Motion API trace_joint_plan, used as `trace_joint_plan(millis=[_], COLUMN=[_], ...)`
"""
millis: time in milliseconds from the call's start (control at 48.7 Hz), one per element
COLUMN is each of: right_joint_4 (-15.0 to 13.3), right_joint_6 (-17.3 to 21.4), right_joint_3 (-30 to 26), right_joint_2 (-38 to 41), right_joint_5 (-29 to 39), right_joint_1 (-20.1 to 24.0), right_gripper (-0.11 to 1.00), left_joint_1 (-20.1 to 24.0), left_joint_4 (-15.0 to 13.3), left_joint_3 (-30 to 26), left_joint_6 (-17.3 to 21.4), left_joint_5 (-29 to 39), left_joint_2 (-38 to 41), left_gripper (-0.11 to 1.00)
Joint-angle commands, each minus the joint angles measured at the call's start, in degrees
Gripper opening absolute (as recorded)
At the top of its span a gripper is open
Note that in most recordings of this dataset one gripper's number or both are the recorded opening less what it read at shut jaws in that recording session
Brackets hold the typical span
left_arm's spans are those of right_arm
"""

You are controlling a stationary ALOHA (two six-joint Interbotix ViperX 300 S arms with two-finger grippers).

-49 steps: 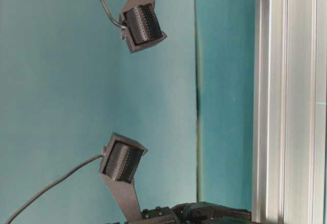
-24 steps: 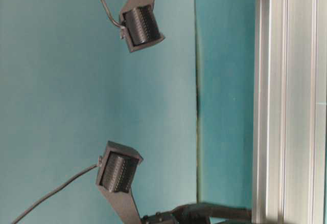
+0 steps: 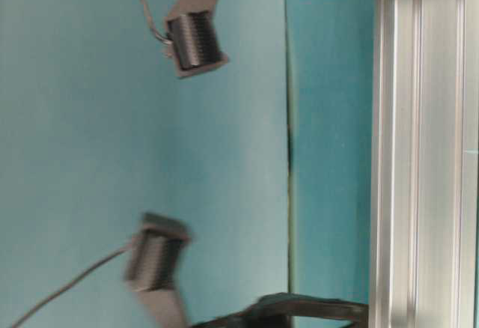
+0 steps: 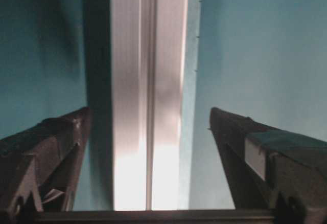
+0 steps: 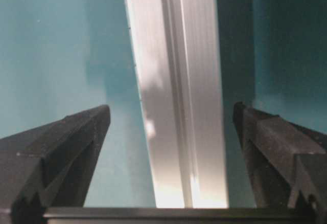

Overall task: Lift the metal rail with both hands.
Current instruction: 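Open both grippers to release the rail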

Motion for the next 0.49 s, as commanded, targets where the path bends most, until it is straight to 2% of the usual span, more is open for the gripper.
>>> trace_joint_plan(millis=[0, 144, 472], right_joint_4=[-0.09, -1.23, -1.49], right_joint_6=[0.0, -0.09, -0.53], right_joint_3=[-0.35, -0.18, 0.7], right_joint_2=[-3.08, -9.05, -21.97], right_joint_5=[-1.05, -3.69, -10.11], right_joint_1=[-0.62, -1.49, -4.22], right_gripper=[0.98, 0.98, 0.98], left_joint_1=[0.18, 0.26, 0.35], left_joint_4=[0.0, 0.0, 0.0], left_joint_3=[-0.44, 0.35, 3.87], left_joint_6=[-0.44, -0.44, -0.09], left_joint_5=[0.79, 0.7, 0.18], left_joint_2=[-4.22, -9.93, -25.66], left_gripper=[0.9, 0.9, 0.9])
